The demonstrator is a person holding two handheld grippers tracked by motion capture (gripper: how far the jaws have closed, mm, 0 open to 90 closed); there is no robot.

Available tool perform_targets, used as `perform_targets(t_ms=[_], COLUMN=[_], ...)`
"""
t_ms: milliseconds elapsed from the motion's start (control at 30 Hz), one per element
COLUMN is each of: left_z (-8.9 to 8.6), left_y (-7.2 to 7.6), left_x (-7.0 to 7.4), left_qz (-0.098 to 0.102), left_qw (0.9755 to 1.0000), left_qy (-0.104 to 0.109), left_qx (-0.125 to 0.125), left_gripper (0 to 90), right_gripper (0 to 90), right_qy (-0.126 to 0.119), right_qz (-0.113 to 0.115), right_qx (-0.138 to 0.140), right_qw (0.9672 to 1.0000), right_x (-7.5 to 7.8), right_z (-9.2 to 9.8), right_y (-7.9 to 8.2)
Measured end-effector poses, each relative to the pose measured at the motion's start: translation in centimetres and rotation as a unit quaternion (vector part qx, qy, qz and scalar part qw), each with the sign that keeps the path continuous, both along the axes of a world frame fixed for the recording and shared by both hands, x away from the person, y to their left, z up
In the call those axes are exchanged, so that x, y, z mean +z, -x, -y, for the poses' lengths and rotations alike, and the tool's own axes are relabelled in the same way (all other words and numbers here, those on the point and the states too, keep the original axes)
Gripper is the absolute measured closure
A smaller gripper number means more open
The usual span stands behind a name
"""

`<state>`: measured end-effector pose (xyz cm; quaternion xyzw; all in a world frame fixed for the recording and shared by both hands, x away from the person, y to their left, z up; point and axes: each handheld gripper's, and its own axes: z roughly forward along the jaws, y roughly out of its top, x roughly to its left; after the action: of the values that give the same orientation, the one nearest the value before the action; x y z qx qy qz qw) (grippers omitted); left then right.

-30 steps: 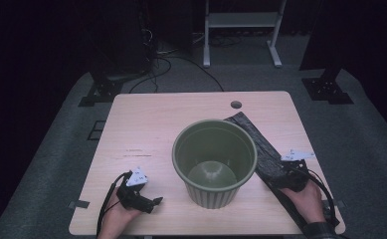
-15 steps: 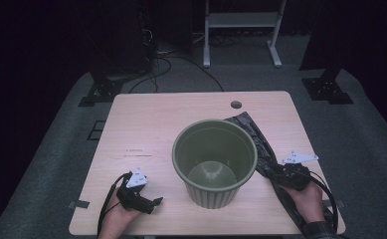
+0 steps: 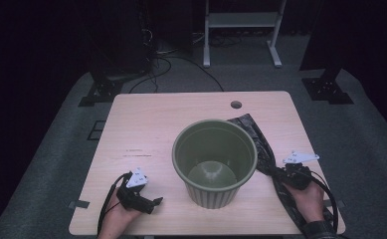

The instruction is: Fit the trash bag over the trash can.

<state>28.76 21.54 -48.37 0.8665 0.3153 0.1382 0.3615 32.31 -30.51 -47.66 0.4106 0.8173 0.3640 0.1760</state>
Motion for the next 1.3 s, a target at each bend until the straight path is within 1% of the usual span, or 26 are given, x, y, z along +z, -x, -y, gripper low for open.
perform_targets(t_ms=[67,133,200,433,533,600,733,800,867,967,1033,1167,1300], left_z=[0.0,0.0,0.0,0.0,0.0,0.0,0.0,0.0,0.0,0.0,0.0,0.0,0.0], left_y=[0.0,0.0,0.0,0.0,0.0,0.0,0.0,0.0,0.0,0.0,0.0,0.0,0.0], left_x=[0.0,0.0,0.0,0.0,0.0,0.0,0.0,0.0,0.0,0.0,0.0,0.0,0.0], left_qz=[0.0,0.0,0.0,0.0,0.0,0.0,0.0,0.0,0.0,0.0,0.0,0.0,0.0], left_qw=[1.0,1.0,1.0,1.0,1.0,1.0,1.0,1.0,1.0,1.0,1.0,1.0,1.0], left_qy=[0.0,0.0,0.0,0.0,0.0,0.0,0.0,0.0,0.0,0.0,0.0,0.0,0.0], left_qx=[0.0,0.0,0.0,0.0,0.0,0.0,0.0,0.0,0.0,0.0,0.0,0.0,0.0], left_gripper=[0.0,0.0,0.0,0.0,0.0,0.0,0.0,0.0,0.0,0.0,0.0,0.0,0.0], right_gripper=[89.4,89.4,89.3,89.4,89.4,89.4,89.4,89.4,89.4,89.3,89.3,89.4,89.4], right_qy=[-0.008,-0.008,-0.014,-0.04,-0.046,-0.052,-0.056,-0.054,-0.056,-0.066,-0.066,-0.083,-0.091], right_qz=[0.0,0.003,0.006,0.03,0.038,0.048,0.056,0.06,0.068,0.075,0.079,0.087,0.096], right_qx=[0.001,0.001,0.002,0.002,0.003,0.01,0.022,0.025,0.027,0.032,0.036,0.041,0.05], right_qw=[1.0,1.0,0.9999,0.9987,0.9982,0.9974,0.9966,0.9964,0.9957,0.9944,0.994,0.992,0.9899], right_x=[0.2,0.4,0.7,1.9,2.4,3.2,4.1,4.5,4.9,5.6,6.0,6.8,8.0], right_z=[0.1,0.1,0.2,0.8,0.9,0.9,0.6,0.5,0.5,0.6,0.6,0.7,0.9], right_y=[0.1,0.2,0.3,0.8,1.0,1.2,1.4,1.4,1.5,1.6,1.7,1.9,2.1])
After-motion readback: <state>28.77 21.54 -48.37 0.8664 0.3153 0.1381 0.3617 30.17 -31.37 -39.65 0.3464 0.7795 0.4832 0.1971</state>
